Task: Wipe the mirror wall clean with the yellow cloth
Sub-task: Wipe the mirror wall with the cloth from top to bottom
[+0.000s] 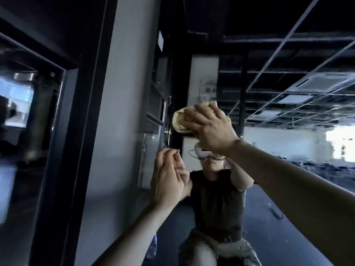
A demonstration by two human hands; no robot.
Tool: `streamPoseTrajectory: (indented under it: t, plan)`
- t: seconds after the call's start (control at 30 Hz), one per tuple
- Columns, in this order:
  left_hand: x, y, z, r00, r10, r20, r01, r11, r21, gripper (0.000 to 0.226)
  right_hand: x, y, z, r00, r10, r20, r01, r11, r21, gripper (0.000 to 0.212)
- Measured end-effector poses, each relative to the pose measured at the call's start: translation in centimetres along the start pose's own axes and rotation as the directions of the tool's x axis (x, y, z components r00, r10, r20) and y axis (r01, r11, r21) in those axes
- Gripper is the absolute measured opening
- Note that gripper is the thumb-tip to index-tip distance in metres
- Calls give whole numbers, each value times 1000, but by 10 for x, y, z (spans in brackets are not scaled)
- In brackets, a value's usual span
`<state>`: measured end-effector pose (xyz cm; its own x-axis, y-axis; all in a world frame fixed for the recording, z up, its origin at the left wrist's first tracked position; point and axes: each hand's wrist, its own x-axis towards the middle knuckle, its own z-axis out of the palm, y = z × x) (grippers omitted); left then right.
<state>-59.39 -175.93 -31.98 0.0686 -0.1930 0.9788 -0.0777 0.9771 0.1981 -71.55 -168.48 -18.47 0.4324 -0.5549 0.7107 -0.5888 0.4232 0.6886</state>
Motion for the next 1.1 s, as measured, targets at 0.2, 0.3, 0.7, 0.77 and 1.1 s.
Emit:
streamPoseTrajectory:
  t: [0.2,0.3,0.7,0.77,1.1]
  plan:
    - [-6,-14,15,996,-92,16,92,996,6,56,-46,38,1,933,333,-133,-330,943,45,57]
    - [-12,-5,26,997,-80,0,80,997,13,56,-63,7,10,909,365,-201,-354,931,89,57]
    - [-33,44,59,975,149,166,-146,989,-31,57,-133,39,1,956,275,-102,-278,961,-9,64]
    - [-31,48,65,964,196,182,-191,981,-45,54,-130,62,-7,877,461,-138,-458,887,52,60]
    - [-82,50,78,925,157,346,-126,986,-111,56,-260,-33,7,915,400,-55,-398,916,45,61]
